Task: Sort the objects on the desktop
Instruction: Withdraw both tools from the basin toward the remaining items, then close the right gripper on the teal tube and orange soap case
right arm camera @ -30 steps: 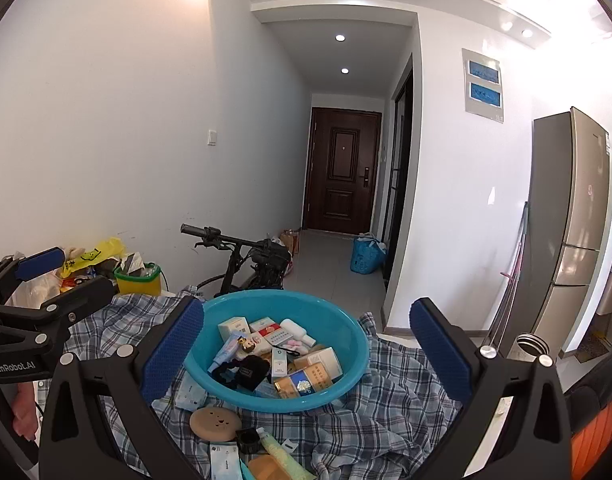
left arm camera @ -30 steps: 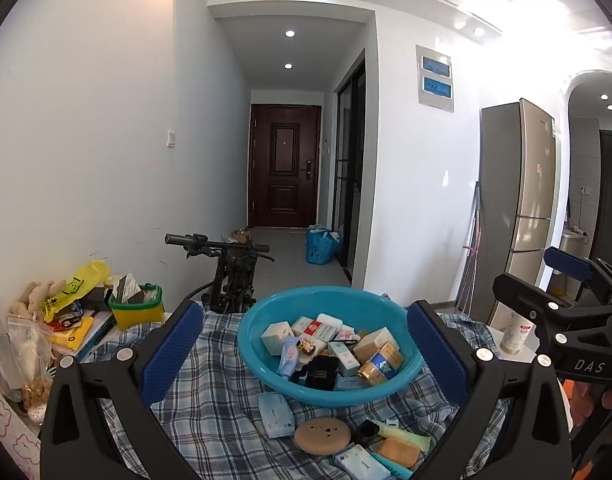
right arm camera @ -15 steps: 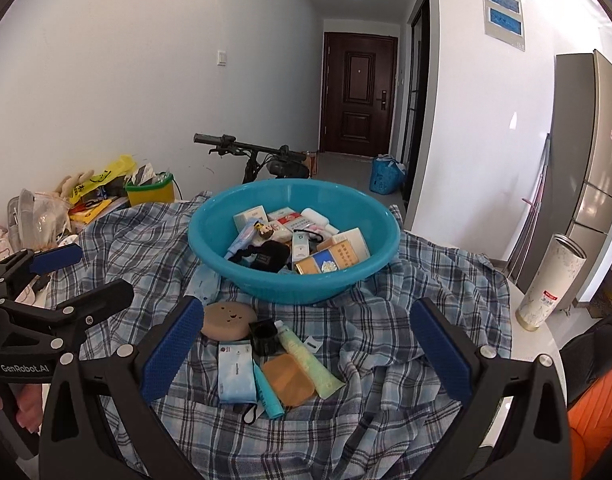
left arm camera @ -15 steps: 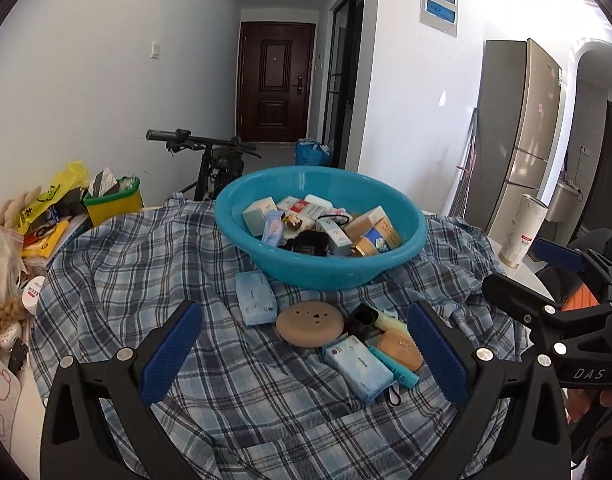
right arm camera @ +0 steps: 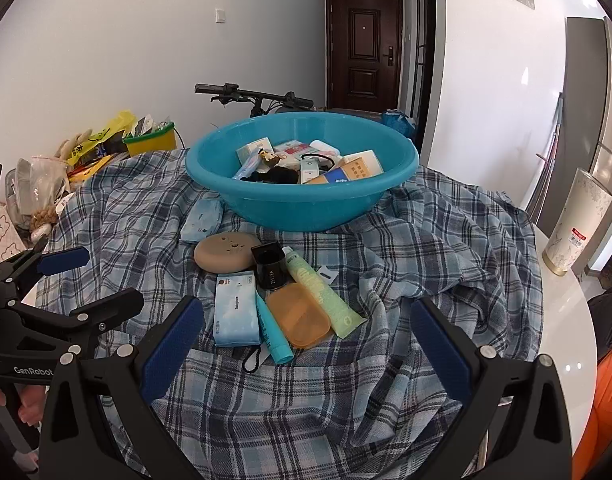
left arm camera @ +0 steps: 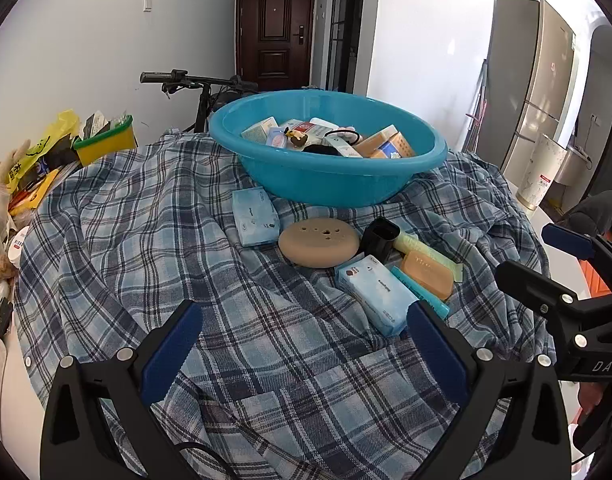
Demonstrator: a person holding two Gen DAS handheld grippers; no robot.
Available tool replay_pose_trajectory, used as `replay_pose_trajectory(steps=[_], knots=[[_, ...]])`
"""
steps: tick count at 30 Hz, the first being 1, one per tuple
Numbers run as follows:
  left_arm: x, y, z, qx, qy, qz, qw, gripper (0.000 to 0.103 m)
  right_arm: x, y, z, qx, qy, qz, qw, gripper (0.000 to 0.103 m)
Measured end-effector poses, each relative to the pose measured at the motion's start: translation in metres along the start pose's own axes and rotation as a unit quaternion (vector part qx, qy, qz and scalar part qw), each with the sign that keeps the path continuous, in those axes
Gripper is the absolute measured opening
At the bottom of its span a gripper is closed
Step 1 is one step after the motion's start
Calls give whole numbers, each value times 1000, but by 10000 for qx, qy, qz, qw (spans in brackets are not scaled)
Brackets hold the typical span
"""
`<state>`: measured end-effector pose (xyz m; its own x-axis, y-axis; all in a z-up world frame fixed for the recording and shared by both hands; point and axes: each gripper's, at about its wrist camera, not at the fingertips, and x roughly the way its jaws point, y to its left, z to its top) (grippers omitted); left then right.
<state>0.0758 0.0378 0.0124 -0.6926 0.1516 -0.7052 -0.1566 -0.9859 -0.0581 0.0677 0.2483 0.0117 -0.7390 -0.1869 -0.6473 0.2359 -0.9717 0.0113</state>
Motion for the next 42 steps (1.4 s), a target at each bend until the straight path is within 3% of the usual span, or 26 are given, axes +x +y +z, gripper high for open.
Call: replay_pose_trajectory(steps=[20, 27, 31, 39, 42], knots=[[31, 14, 3, 75, 445, -227, 9987, 103, 43, 0, -4, -385, 639, 248, 9969, 103], [43, 6, 12, 452, 577, -419, 9964, 103, 66, -7, -4, -603, 1058, 787, 9894, 89], [48, 3, 14, 575, 606, -414, 9956, 103, 78, -9, -5, -758, 1198, 827, 9864, 81], [53, 0, 14, 647, 660, -449, 9947, 103, 102, 1, -9, -1107, 1328, 887, 9809, 79], [54, 2, 15, 627, 665, -448, 9948, 103, 102, -2, -7, -1001, 1268, 1158, 9800, 62]])
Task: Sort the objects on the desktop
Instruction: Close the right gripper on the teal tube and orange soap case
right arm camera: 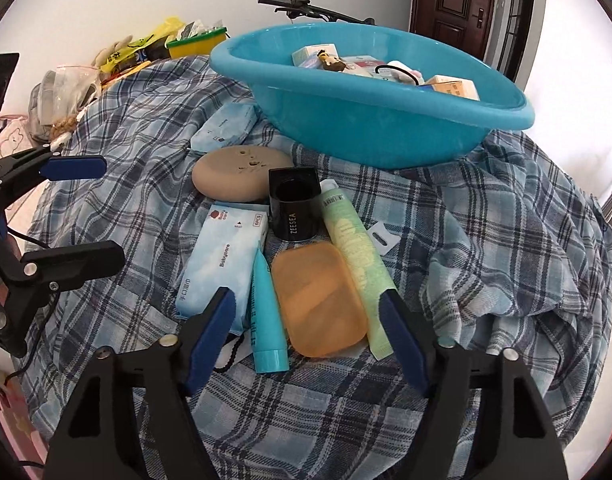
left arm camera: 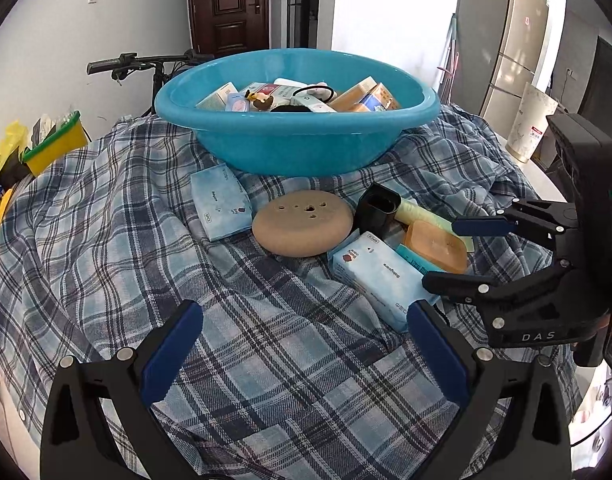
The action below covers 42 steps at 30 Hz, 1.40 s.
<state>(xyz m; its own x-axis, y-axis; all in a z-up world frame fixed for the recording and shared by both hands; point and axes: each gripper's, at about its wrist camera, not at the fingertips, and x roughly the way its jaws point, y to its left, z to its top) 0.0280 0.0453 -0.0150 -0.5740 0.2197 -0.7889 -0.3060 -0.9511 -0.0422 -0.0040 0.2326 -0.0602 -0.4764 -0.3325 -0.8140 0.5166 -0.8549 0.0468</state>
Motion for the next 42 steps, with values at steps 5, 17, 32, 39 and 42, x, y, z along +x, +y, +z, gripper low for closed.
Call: replay_pose_trajectory(steps=[5, 17, 32, 39, 42], knots=[[0, 2, 2, -58, 3, -31, 10000, 103, -2, -6, 1, -35, -45, 16, 10000, 51], [3, -6, 0, 47, 63, -23, 10000, 103, 15, 13, 4, -925, 224, -284, 9951, 58], [0, -3, -1, 22, 48, 11, 10000, 103, 6, -2, 0, -65, -4, 103, 9999, 56], [-5, -8, -2, -6, -118, 85, 9999, 103, -27, -13, 2, 442, -451, -208, 9978, 56], [-5, -14, -1, -5, -112, 34, 9999, 103, -38, -13, 0, 601, -628, -473, 9951, 56]])
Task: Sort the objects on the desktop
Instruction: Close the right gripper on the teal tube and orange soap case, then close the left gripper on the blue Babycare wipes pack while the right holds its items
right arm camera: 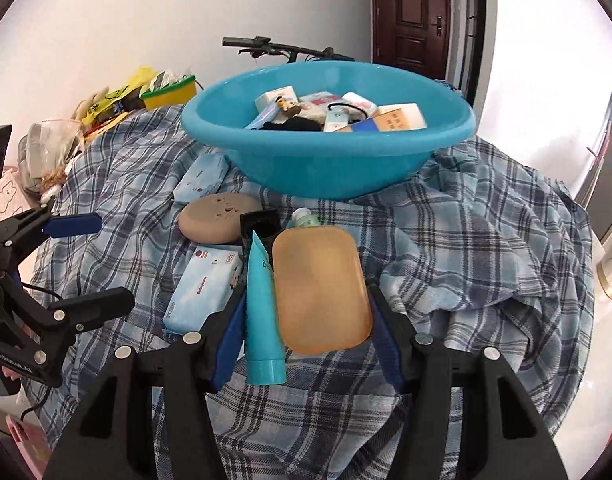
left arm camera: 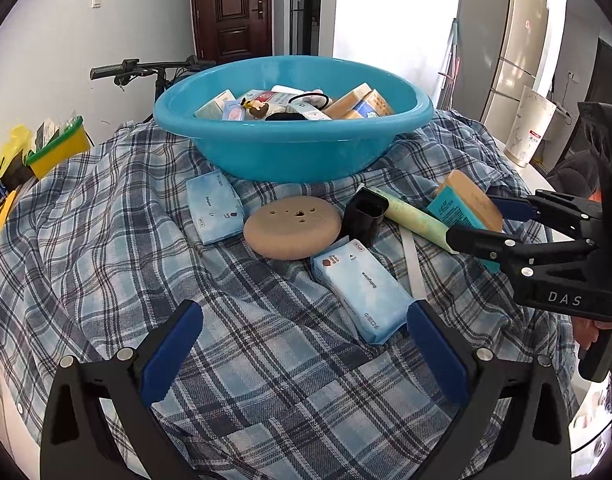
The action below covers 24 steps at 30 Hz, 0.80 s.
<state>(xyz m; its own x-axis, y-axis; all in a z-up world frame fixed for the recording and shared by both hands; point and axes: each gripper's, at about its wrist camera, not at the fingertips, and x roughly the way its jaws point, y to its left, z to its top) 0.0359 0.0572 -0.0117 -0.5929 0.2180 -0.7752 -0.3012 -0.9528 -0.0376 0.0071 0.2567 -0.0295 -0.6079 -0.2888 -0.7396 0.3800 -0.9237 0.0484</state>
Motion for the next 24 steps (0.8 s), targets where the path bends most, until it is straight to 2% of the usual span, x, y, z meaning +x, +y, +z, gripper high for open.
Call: replay_pose_trajectory(steps=[3, 8, 14, 16, 18, 24], knots=[[2, -8, 1, 36, 56, -98, 9999, 103, -7, -2, -1, 21, -102, -230, 9997, 56], [9, -29, 5, 251, 122, -184, 9994, 103, -7, -4, -4, 61, -39, -254, 9997, 57], [29, -48, 10, 435, 401, -258, 9979, 79, -8, -10, -11, 145, 2, -213, 9997, 57], [36, -48, 12, 414, 506, -237, 9976, 66, -9, -12, -13, 170, 9, -198, 9997, 57], [44, -44, 13, 306, 646, -251, 9971, 62, -10, -13, -15, 188, 2, -192, 9996, 57], [60, -34, 17, 90, 880, -484, 9949, 62, -12, -15, -17, 222, 23, -157, 9996, 57]])
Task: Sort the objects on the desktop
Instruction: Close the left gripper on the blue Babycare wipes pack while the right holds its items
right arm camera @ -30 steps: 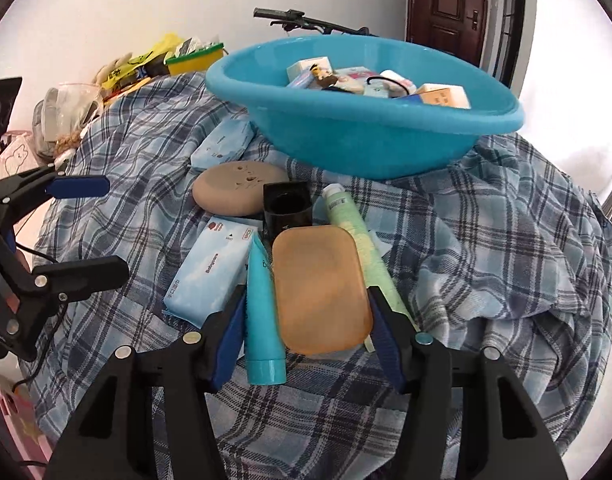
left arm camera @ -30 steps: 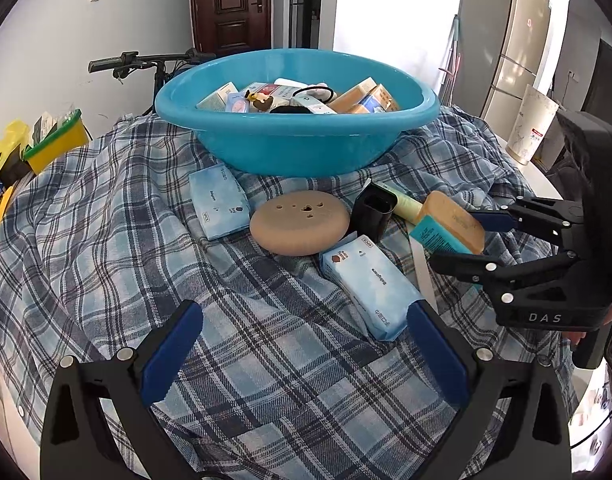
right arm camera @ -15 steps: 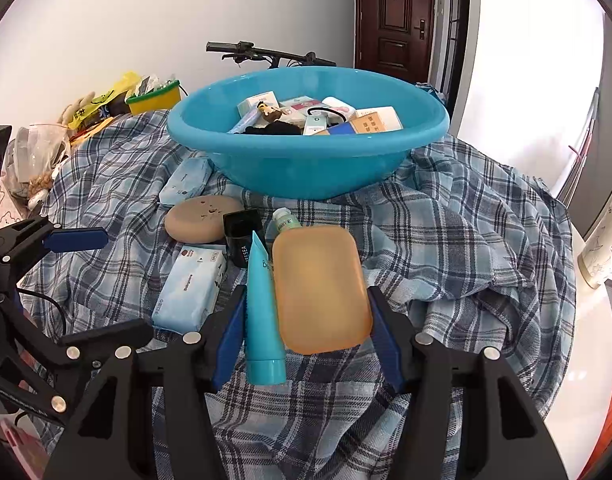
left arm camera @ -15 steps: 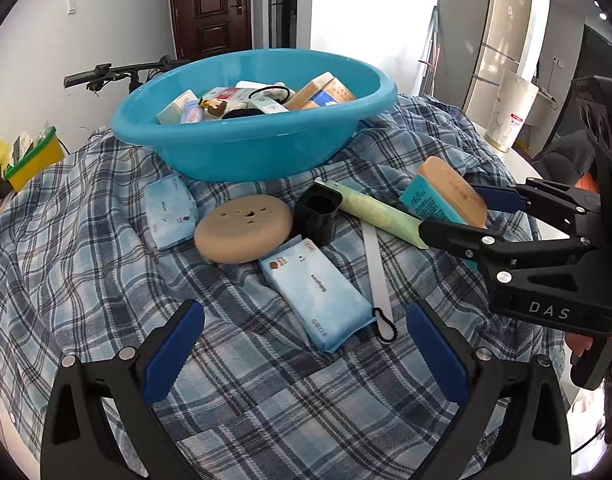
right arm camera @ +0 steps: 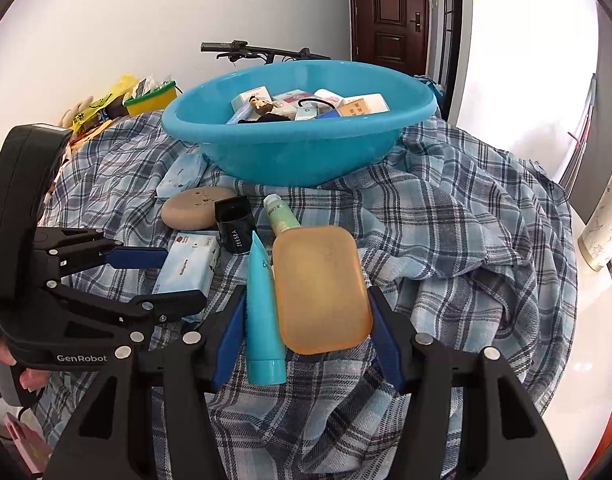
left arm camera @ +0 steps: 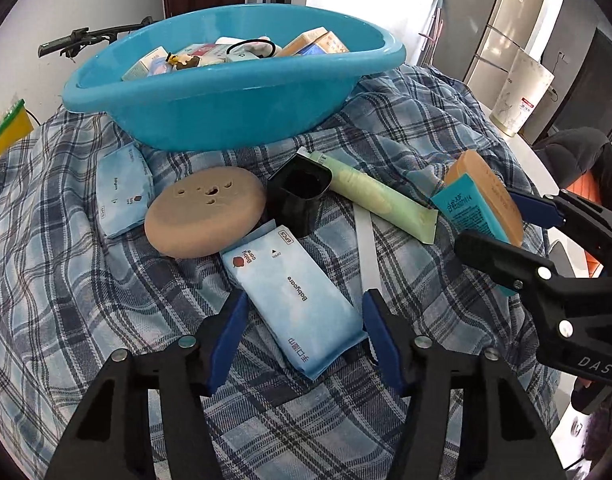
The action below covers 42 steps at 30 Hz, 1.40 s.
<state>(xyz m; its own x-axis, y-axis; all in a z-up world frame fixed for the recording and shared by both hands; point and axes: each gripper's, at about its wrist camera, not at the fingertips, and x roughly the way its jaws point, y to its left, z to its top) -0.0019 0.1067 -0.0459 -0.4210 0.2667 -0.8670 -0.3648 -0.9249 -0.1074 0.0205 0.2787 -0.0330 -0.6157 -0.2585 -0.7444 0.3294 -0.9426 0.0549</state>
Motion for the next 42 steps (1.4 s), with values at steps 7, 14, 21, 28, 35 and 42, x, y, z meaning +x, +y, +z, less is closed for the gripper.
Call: replay_pose_trajectory(steps=[7, 14, 21, 28, 35, 42], knots=[[8, 6, -3, -118, 42, -126, 9998, 62, -3, -4, 0, 47, -32, 13, 10000, 57], [-15, 15, -6, -133, -283, -169, 9994, 47, -2, -5, 0, 66, -12, 16, 10000, 57], [-37, 39, -14, -244, -452, -54, 9987, 43, 0, 3, 2, -1, 0, 69, 10000, 57], [-29, 40, -26, -31, -278, -24, 9996, 59, 7, 11, 2, -60, 73, 145, 9998, 57], [-26, 32, -12, 20, -518, -123, 9986, 79, 18, 23, -3, -182, 265, 242, 9992, 57], [-17, 37, -10, -85, -400, -19, 9992, 40, 36, 22, -14, -133, 559, 281, 9980, 57]])
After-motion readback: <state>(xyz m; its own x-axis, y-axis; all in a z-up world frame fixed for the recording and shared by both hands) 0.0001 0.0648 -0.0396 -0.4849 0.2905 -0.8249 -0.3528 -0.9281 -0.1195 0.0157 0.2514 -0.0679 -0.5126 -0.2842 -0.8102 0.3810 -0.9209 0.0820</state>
